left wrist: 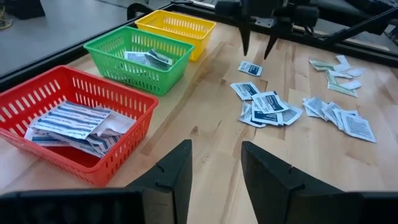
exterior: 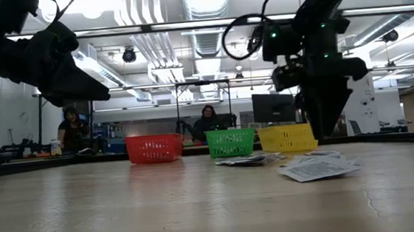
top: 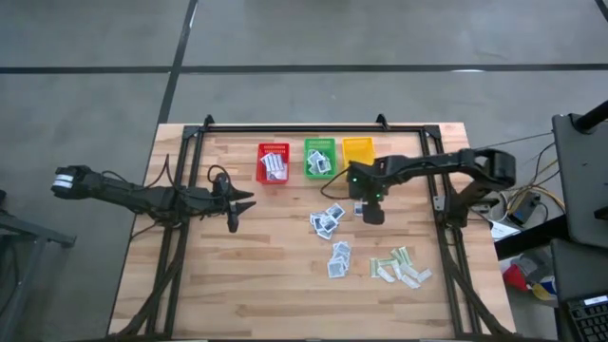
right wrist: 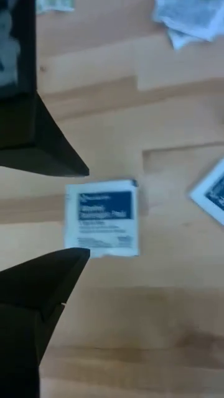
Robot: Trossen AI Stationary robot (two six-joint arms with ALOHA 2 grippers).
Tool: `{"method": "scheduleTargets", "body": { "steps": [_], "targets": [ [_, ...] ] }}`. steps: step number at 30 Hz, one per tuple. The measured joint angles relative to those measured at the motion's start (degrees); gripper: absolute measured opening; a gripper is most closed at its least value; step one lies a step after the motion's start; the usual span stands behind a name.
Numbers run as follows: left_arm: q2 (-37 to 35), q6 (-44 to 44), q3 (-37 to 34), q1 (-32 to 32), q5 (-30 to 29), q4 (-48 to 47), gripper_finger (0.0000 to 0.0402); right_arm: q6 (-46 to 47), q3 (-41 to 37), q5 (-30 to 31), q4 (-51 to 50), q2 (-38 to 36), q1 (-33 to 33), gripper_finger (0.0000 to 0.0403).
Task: Pick & Place First Aid Supplies
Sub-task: Put the alcohol pad into the green basket
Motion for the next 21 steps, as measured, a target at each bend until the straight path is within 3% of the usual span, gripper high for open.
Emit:
{"method": "scheduleTargets", "body": {
  "steps": [9, 21],
  "targets": [
    [0.0, 1.6, 0.0, 0.0, 0.0, 0.0, 0.0133, -1.4, 3.1, 4.2, -3.2, 7.4, 0.0, 0.0201],
    [0.0, 2.0, 0.0, 0.0, -0.2, 0.0, 0.0133, -2.1, 1.8, 6.7, -1.2, 8.3, 0.1, 0.0173]
  ]
}}
